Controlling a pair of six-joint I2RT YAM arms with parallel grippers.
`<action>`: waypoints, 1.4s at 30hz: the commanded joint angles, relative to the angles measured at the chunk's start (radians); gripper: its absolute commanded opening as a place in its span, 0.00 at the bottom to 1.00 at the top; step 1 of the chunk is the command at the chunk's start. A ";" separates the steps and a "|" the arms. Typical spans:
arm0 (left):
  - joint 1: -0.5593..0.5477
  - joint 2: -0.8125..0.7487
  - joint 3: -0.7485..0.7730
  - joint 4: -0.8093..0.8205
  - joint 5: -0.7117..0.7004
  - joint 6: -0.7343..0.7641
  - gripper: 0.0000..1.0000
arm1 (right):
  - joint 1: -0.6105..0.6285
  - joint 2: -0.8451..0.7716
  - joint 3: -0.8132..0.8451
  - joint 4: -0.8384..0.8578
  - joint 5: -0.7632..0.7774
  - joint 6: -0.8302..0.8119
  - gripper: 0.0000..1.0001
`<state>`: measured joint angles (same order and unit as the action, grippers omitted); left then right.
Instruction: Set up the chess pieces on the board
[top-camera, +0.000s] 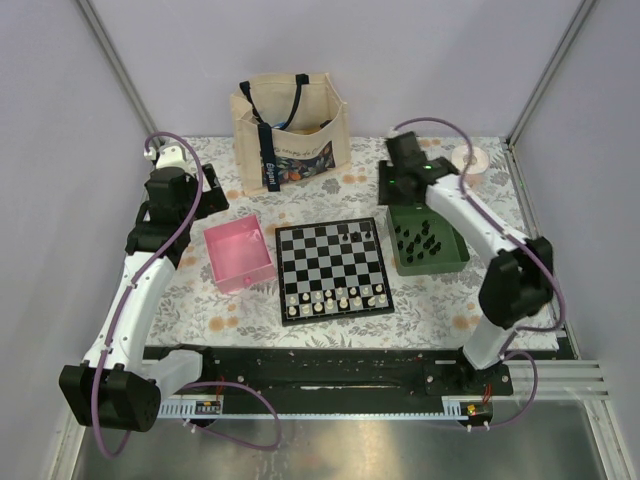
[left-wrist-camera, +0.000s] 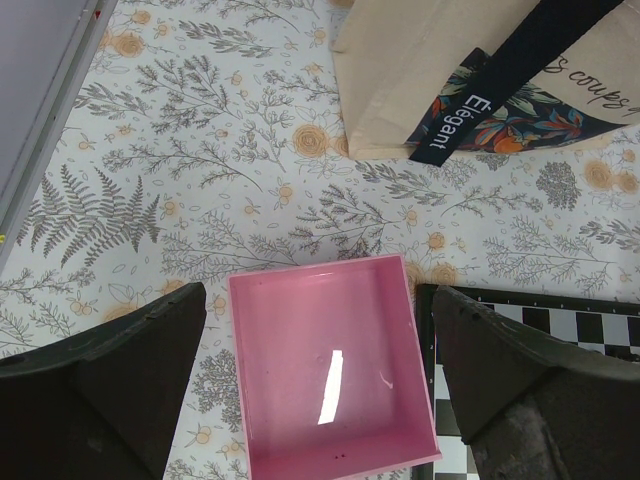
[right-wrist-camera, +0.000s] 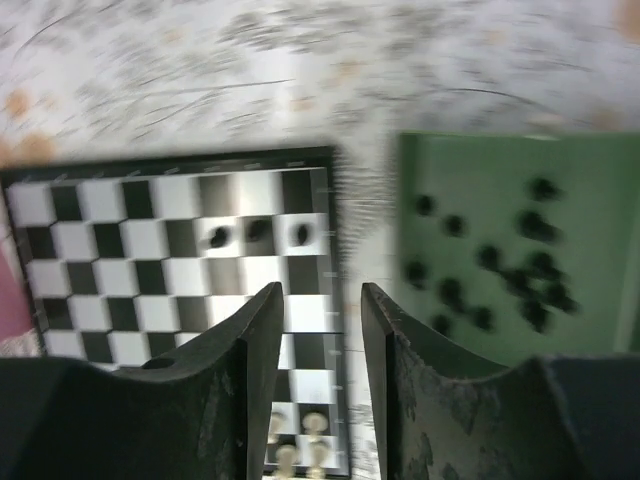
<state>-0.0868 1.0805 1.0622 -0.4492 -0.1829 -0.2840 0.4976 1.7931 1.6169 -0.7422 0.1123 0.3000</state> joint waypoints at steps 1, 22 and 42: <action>0.004 -0.008 0.012 0.024 0.005 0.012 0.99 | -0.175 -0.123 -0.169 0.066 0.035 0.045 0.47; 0.004 0.001 0.010 0.024 0.011 0.011 0.99 | -0.347 0.074 -0.176 0.032 0.013 0.007 0.52; 0.002 0.010 0.013 0.026 0.019 0.009 0.99 | -0.337 0.100 -0.187 0.027 -0.089 -0.015 0.46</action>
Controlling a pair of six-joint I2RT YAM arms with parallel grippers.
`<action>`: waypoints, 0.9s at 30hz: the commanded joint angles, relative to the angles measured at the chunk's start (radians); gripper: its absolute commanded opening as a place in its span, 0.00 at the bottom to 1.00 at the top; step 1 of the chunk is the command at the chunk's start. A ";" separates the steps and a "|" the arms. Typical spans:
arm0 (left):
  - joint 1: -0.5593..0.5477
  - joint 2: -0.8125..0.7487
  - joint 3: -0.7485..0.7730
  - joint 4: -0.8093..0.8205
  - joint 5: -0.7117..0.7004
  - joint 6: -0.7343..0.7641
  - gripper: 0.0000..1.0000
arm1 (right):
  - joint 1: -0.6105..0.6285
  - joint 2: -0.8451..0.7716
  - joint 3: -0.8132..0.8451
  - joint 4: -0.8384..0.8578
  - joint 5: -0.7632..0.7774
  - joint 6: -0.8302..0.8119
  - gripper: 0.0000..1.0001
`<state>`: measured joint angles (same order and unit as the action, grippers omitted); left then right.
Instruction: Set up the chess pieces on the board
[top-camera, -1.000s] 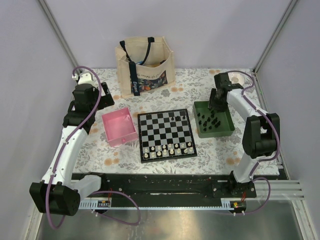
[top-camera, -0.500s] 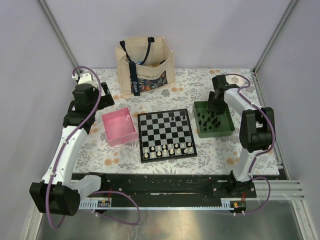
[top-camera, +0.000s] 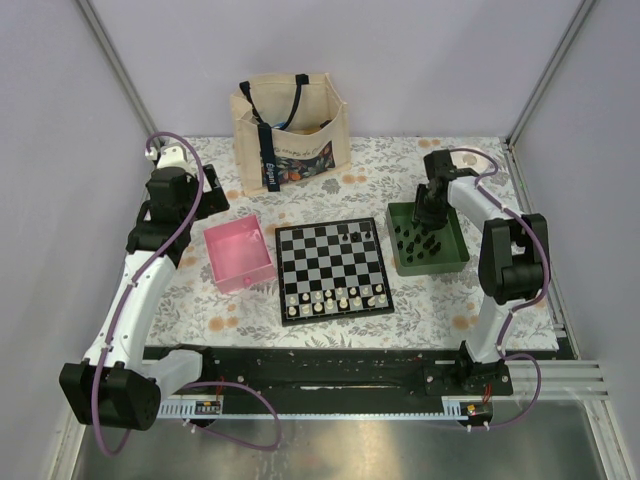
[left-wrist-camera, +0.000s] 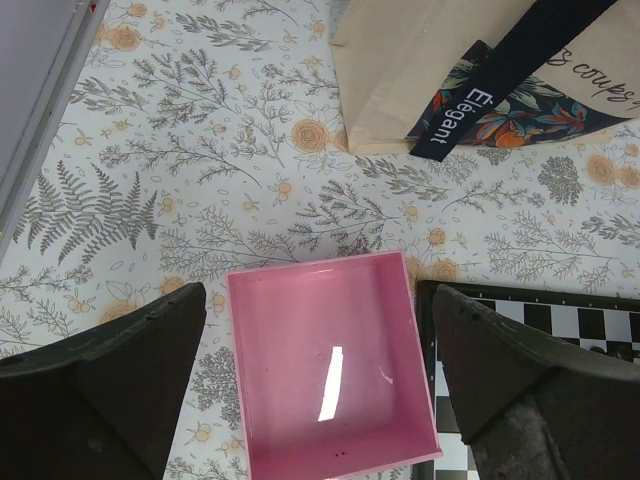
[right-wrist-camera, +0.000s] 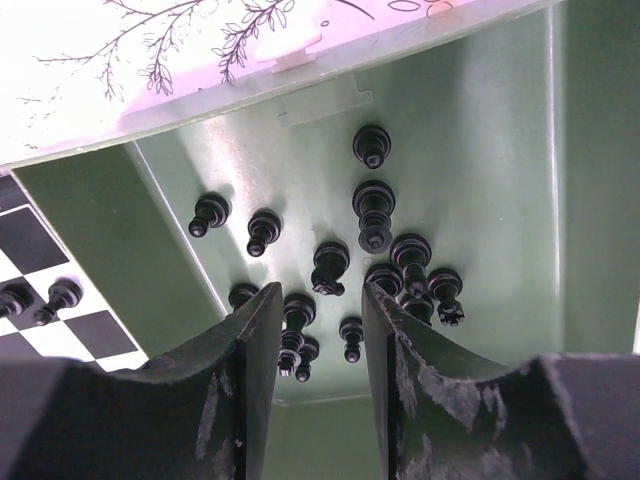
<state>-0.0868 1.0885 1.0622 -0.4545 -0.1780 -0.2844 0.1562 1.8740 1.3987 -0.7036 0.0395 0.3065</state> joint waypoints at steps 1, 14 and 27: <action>0.004 0.002 0.012 0.031 0.015 0.010 0.99 | 0.005 0.023 0.033 -0.013 -0.016 -0.020 0.46; 0.002 -0.002 0.012 0.030 0.006 0.011 0.99 | 0.029 0.065 0.052 -0.037 -0.006 -0.033 0.44; 0.002 0.001 0.012 0.030 0.006 0.011 0.99 | 0.039 0.004 0.042 -0.020 0.030 -0.040 0.44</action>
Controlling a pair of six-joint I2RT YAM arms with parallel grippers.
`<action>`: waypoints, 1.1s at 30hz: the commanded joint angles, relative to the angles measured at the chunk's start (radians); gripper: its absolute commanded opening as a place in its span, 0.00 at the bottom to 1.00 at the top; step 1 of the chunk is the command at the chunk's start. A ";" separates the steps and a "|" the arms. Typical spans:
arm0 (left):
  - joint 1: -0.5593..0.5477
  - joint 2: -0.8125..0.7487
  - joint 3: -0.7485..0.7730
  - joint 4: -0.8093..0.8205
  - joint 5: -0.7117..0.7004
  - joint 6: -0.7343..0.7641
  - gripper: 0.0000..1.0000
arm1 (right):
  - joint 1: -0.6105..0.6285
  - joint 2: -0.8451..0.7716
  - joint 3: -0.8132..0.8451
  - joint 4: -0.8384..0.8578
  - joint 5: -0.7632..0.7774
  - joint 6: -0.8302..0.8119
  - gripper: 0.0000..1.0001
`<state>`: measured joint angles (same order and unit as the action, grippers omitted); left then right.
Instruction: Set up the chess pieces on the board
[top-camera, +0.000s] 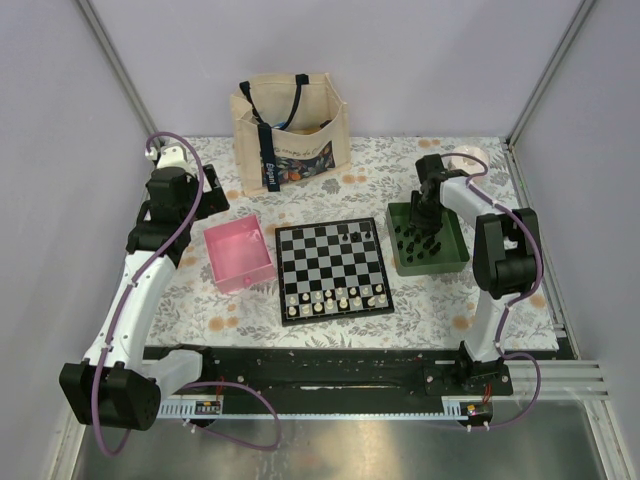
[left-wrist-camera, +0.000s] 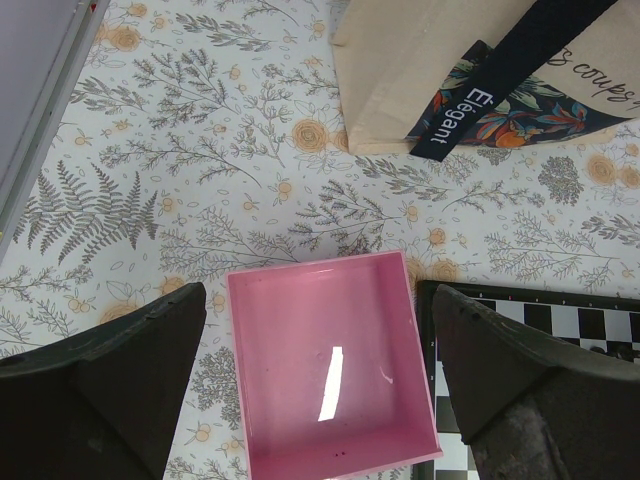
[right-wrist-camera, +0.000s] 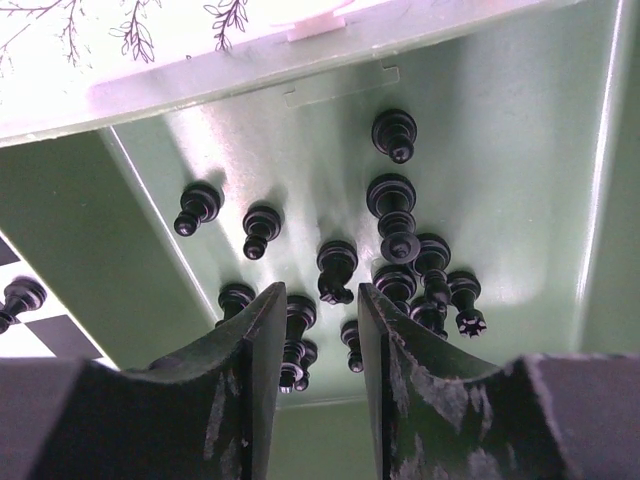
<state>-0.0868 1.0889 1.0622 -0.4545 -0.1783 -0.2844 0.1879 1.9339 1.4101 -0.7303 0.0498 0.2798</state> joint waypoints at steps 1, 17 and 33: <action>0.002 0.000 0.012 0.030 0.008 0.011 0.99 | 0.005 -0.068 0.029 0.008 0.015 -0.016 0.44; 0.002 0.000 0.012 0.031 0.011 0.011 0.99 | -0.034 -0.225 -0.063 0.032 0.157 0.029 0.45; 0.004 0.000 0.012 0.030 0.008 0.010 0.99 | -0.067 -0.314 -0.155 0.068 -0.017 0.071 0.42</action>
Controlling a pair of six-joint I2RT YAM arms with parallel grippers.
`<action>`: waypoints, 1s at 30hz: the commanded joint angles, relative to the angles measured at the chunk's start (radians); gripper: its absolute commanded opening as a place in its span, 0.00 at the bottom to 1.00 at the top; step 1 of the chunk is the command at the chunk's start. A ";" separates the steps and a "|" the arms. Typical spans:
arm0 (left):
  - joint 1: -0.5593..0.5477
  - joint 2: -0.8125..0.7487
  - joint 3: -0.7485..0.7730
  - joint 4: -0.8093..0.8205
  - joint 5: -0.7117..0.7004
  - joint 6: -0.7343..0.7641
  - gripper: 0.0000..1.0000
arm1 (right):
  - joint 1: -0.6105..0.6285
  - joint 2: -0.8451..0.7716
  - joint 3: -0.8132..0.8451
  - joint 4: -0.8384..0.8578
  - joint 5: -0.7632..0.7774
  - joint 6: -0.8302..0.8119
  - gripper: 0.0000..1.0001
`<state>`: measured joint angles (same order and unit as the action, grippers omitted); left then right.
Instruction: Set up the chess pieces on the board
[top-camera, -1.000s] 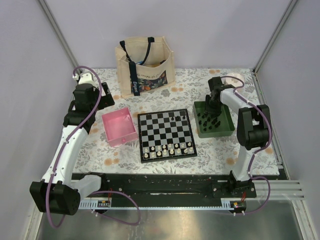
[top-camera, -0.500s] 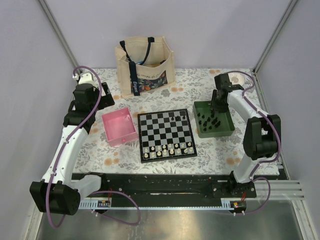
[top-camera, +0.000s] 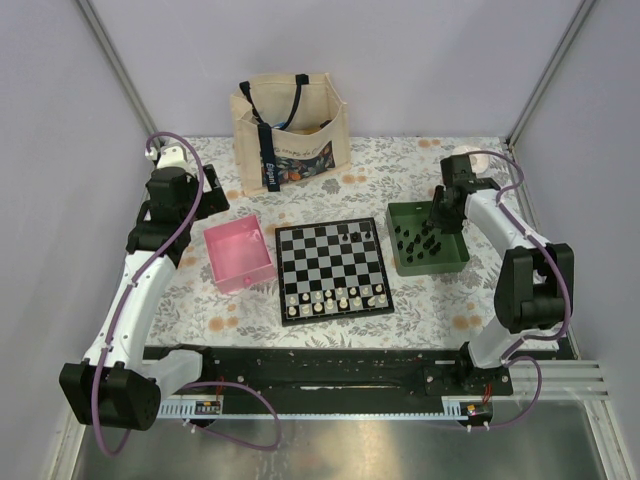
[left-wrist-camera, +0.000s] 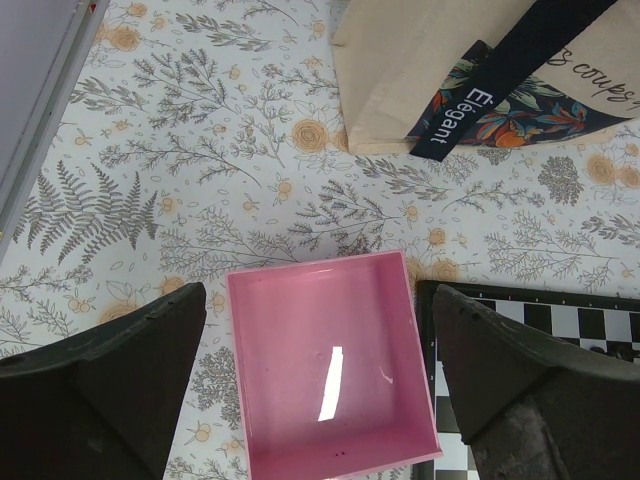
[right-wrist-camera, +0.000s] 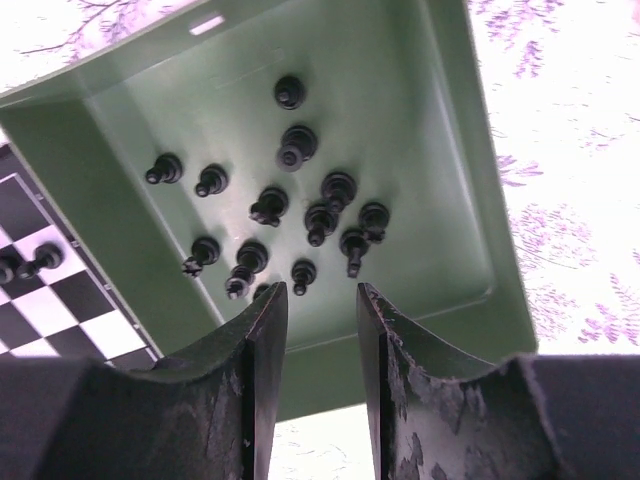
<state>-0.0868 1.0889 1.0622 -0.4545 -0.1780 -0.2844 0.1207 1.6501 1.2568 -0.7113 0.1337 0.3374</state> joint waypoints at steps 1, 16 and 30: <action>0.004 0.000 0.013 0.030 0.009 0.010 0.99 | 0.005 -0.018 0.013 0.055 -0.124 0.009 0.43; 0.002 -0.001 0.012 0.031 0.008 0.010 0.99 | 0.089 0.264 0.288 0.004 -0.174 -0.126 0.41; 0.004 0.000 0.012 0.031 0.012 0.011 0.99 | 0.102 0.307 0.271 -0.030 -0.169 -0.147 0.40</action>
<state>-0.0868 1.0889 1.0622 -0.4545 -0.1749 -0.2844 0.2115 1.9472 1.5093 -0.7158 -0.0216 0.1974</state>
